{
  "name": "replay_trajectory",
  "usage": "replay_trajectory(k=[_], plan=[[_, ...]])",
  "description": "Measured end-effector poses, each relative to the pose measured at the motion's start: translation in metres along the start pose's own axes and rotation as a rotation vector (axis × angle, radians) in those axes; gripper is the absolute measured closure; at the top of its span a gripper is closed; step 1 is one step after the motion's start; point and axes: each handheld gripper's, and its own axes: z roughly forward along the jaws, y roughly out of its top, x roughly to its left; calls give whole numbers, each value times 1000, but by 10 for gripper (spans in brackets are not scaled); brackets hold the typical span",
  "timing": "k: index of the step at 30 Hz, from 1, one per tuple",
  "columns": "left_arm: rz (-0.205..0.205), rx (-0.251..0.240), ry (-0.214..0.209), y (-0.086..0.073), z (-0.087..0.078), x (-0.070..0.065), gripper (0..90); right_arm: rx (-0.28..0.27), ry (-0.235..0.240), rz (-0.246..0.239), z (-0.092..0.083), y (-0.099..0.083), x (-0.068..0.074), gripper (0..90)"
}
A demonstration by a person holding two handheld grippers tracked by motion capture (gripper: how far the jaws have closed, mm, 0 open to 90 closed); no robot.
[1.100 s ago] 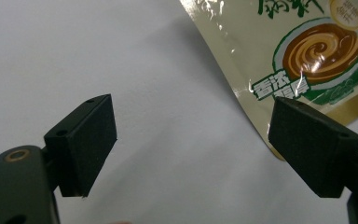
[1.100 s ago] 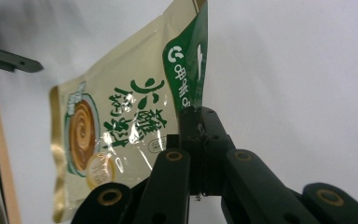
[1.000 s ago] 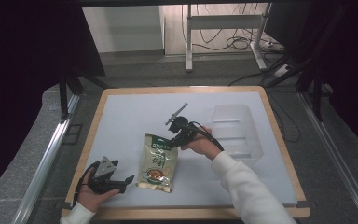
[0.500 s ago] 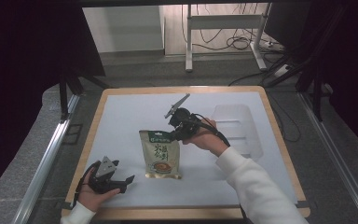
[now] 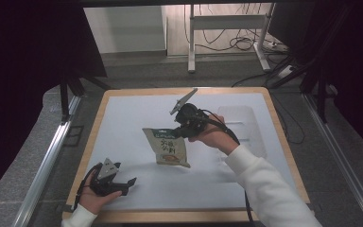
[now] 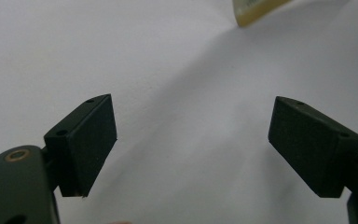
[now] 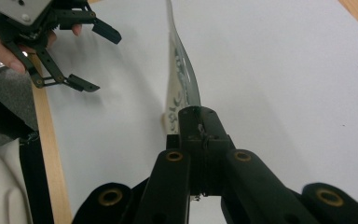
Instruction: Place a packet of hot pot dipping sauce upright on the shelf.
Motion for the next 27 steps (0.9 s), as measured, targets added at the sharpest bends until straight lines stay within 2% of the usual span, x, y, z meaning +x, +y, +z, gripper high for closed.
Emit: replay_trajectory(k=[7,14,27], plan=[[-8,-2,-2,0,0,0,152,-12,-19,-6,-10,2,-2,893],[-8,2,0,0,1,0,152,-33,-38,-16,-28,2,-3,893],[-3,7,1,0,2,0,152,-53,-65,-22,-48,-7,-4,893]])
